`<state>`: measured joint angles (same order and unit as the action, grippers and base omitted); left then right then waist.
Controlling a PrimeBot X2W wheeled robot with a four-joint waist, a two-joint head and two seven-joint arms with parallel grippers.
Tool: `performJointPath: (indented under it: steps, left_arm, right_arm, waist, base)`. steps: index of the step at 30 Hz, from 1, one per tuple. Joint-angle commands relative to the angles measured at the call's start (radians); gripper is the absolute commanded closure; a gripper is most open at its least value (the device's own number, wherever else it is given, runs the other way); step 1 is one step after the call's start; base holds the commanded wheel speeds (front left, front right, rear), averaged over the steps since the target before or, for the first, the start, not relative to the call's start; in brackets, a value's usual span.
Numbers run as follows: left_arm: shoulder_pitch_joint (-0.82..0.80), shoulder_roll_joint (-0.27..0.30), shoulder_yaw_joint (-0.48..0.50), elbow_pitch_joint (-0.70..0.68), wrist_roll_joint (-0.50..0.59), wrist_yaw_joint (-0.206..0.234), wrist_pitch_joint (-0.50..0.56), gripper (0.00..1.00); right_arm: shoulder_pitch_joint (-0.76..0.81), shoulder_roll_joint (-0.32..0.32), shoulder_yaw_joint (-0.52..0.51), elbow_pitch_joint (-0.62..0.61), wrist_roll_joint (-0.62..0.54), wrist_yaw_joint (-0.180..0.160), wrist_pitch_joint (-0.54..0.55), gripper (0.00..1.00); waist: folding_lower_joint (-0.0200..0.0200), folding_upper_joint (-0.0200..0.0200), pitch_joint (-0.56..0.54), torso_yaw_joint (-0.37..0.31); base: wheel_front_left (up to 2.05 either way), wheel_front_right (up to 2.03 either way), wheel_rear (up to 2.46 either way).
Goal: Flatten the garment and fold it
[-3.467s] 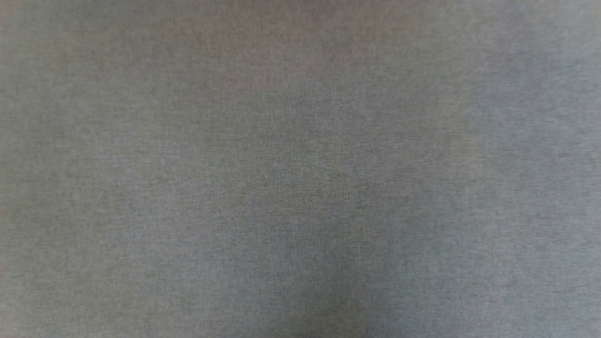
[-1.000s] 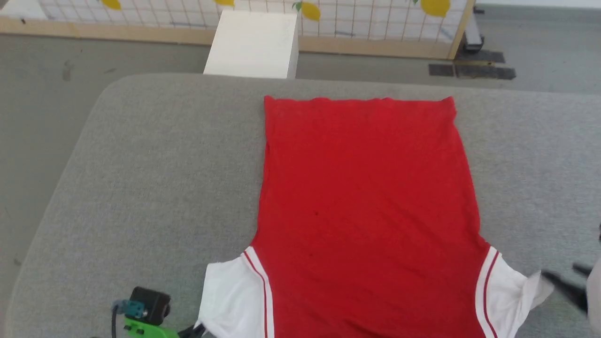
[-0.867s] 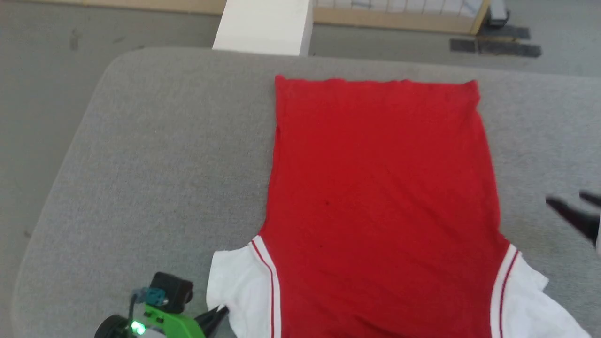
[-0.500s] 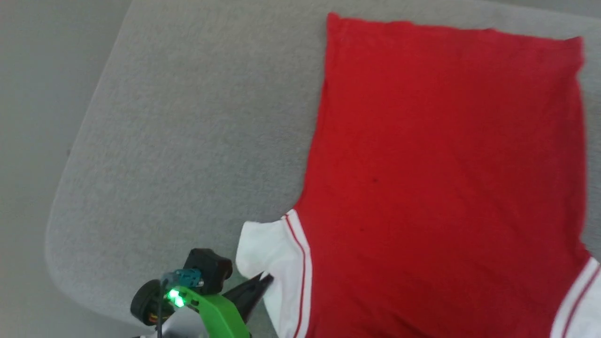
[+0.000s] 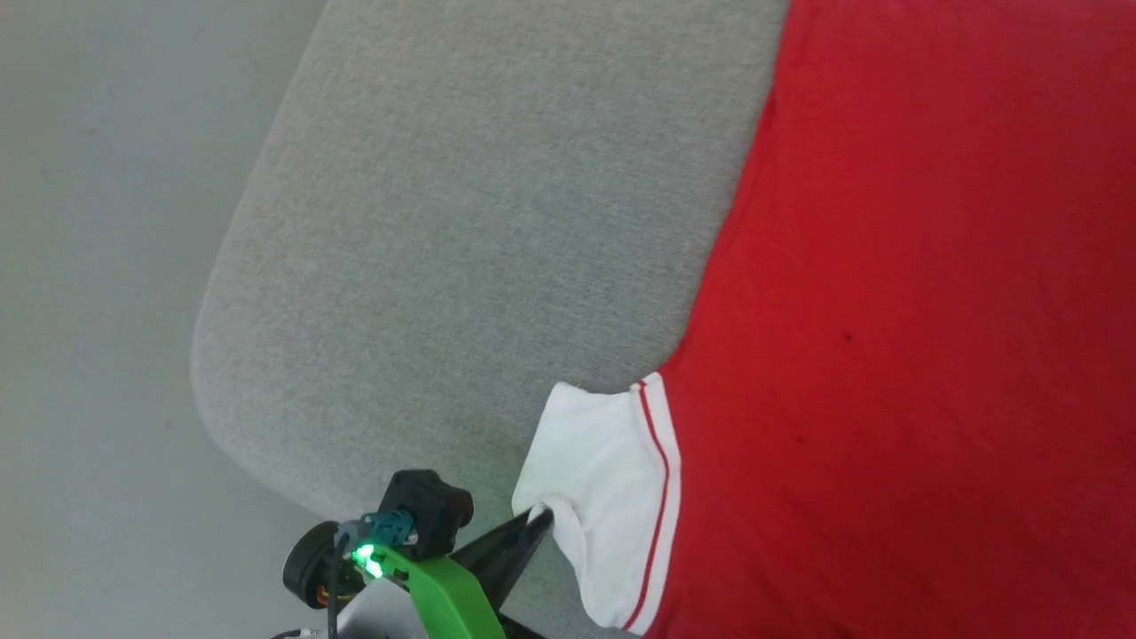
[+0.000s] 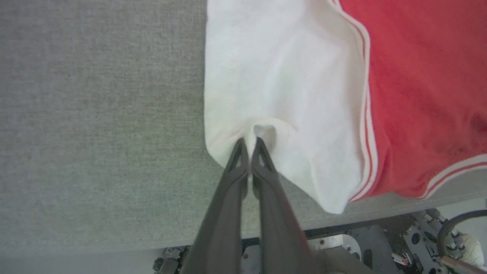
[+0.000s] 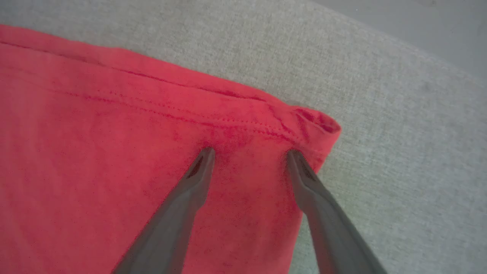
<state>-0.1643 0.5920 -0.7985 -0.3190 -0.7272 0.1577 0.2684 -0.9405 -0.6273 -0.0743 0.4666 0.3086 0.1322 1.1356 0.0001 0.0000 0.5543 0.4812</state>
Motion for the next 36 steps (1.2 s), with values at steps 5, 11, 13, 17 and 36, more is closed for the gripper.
performJointPath:
  steps: [5, 11, 13, 17, 36]
  left_arm:
    - [-0.011, -0.008, 0.002, 0.018, -0.005, -0.004, -0.013, 1.0]
    - [-0.009, 0.0, 0.014, 0.044, -0.016, -0.002, -0.019, 1.0]
    - [-0.001, 0.004, 0.023, 0.064, -0.024, 0.0, -0.028, 1.0]
    - [0.018, 0.017, 0.03, 0.102, -0.037, 0.001, -0.036, 1.0]
    - [0.13, 0.053, 0.077, 0.159, -0.119, 0.028, -0.084, 1.0]
  right_arm:
    - [0.058, -0.003, 0.026, 0.014, 0.007, -0.002, 0.005, 1.0]
    - [0.106, 0.001, 0.054, 0.009, 0.024, -0.002, -0.024, 1.0]
    - [0.131, 0.01, 0.059, 0.013, 0.028, -0.002, -0.029, 1.0]
    - [0.194, 0.028, 0.076, 0.0, 0.042, -0.002, -0.024, 1.0]
    - [0.809, 0.011, -0.005, -0.428, 0.207, -0.002, 0.028, 1.0]
  waist:
    - [-0.0001, 0.0, 0.011, 0.008]
    - [-0.0001, 0.0, -0.046, -0.045]
    - [-0.0001, 0.0, -0.079, -0.076]
    - [-0.0001, 0.0, -0.15, -0.14]
    - [-0.0001, 0.0, -0.412, -0.352]
  base:
    - [0.0, 0.0, 0.0]
    - [0.0, 0.0, 0.0]
    - [0.0, 0.0, 0.0]
    - [0.0, 0.0, 0.0]
    - [0.0, 0.0, 0.0]
